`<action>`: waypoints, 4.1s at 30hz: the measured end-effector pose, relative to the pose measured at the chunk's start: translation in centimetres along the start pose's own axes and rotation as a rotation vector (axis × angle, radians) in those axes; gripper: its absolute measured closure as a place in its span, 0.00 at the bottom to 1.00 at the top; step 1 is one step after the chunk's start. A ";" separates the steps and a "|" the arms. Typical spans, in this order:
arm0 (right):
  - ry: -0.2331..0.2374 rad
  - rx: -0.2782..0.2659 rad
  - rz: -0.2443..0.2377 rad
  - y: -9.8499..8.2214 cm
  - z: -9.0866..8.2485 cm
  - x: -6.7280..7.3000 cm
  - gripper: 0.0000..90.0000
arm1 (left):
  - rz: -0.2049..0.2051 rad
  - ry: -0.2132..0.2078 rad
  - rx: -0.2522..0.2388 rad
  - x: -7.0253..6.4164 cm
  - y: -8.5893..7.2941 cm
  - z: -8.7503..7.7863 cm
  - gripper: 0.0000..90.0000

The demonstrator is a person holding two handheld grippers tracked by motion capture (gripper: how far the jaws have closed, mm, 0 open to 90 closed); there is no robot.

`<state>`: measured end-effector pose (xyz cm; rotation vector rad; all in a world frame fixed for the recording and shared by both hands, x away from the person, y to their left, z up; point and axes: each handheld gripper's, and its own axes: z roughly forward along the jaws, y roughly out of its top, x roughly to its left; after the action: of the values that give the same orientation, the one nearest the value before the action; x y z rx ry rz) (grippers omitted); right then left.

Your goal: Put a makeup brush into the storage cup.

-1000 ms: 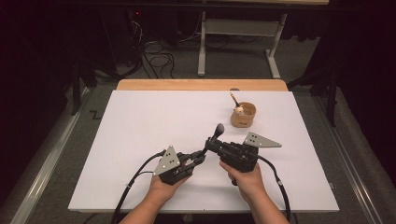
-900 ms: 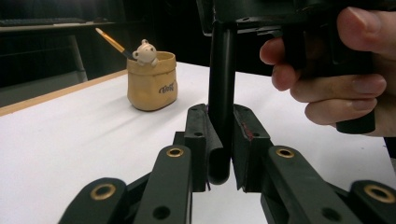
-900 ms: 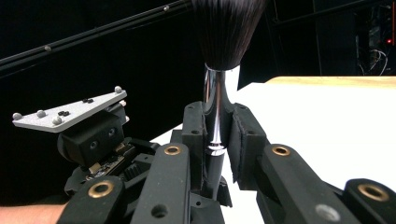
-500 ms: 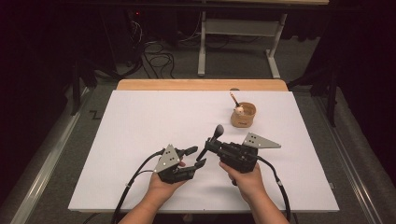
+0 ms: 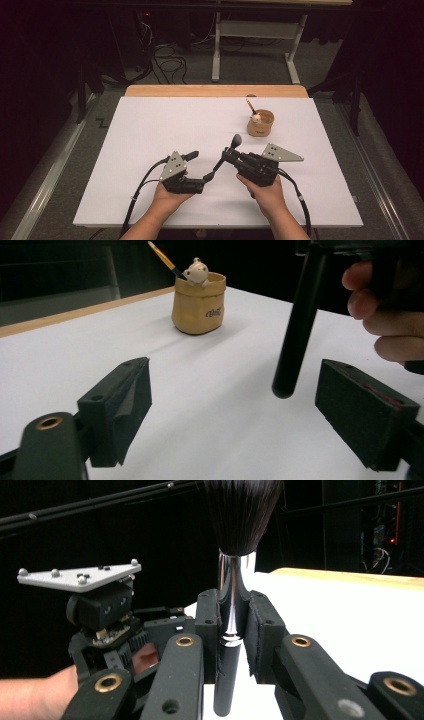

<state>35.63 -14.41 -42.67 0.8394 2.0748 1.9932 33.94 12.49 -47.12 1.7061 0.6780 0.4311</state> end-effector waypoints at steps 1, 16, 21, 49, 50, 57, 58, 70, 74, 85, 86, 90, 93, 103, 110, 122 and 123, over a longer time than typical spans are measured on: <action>-0.002 0.002 -0.007 0.0 0.0 0.0 0.88 | -0.001 0.015 0.004 0.1 0.0 -0.1 0.15; -0.052 0.007 -0.073 -0.1 -0.8 0.0 0.88 | -0.027 0.072 0.051 1.8 -0.3 -1.6 0.00; -0.060 0.005 -0.075 -0.1 -1.1 -0.2 0.88 | -0.027 0.094 0.052 2.5 -0.4 -2.5 0.00; -0.134 0.002 -0.108 0.0 -2.6 -1.2 0.88 | -0.045 0.224 0.089 7.0 -2.1 -8.2 0.00; -0.142 0.002 -0.112 0.0 -2.6 -1.2 0.88 | -0.045 0.229 0.092 7.0 -2.2 -8.3 0.00; -0.194 0.009 -0.121 -0.2 -3.5 -1.9 0.88 | -0.020 0.218 0.114 6.7 -2.4 -8.6 0.00; -0.201 0.006 -0.122 -0.2 -3.6 -2.0 0.88 | -0.018 0.217 0.111 6.7 -2.5 -8.7 0.00; -0.301 0.004 -0.150 0.1 -6.2 -3.7 0.88 | -0.041 0.227 0.082 7.1 -2.7 -9.7 0.00; -0.347 0.002 -0.167 0.2 -7.0 -4.3 0.88 | -0.033 0.221 0.087 6.8 -2.7 -9.6 0.00; -0.449 -0.035 -0.170 1.1 -8.2 -6.1 0.88 | -0.047 0.233 0.104 7.1 -3.3 -10.5 0.00; -0.456 -0.040 -0.170 1.2 -8.1 -6.3 0.88 | -0.048 0.232 0.101 7.2 -3.3 -10.6 0.00; -0.487 -0.046 -0.170 1.7 -7.9 -6.9 0.88 | -0.052 0.232 0.105 7.2 -3.6 -10.8 0.00; -0.508 -0.052 -0.183 2.3 -7.7 -7.4 0.88 | -0.048 0.225 0.113 7.1 -3.6 -10.8 0.00; -0.551 -0.085 -0.193 4.5 -6.3 -8.5 0.88 | -0.033 0.210 0.120 6.6 -3.5 -10.7 0.00; -0.576 -0.087 -0.190 5.3 -5.0 -9.8 0.88 | -0.037 0.211 0.119 6.6 -3.6 -11.0 0.00; -0.627 -0.071 -0.178 5.7 -3.3 -12.1 0.88 | -0.046 0.208 0.116 6.4 -3.7 -11.0 0.00; -0.634 -0.064 -0.183 5.7 -3.1 -12.3 0.88 | -0.046 0.209 0.115 6.4 -3.7 -11.0 0.00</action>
<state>46.07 -23.25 -40.20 1.0520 1.6429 1.4376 31.29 25.38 -48.48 1.7647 0.9064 0.5519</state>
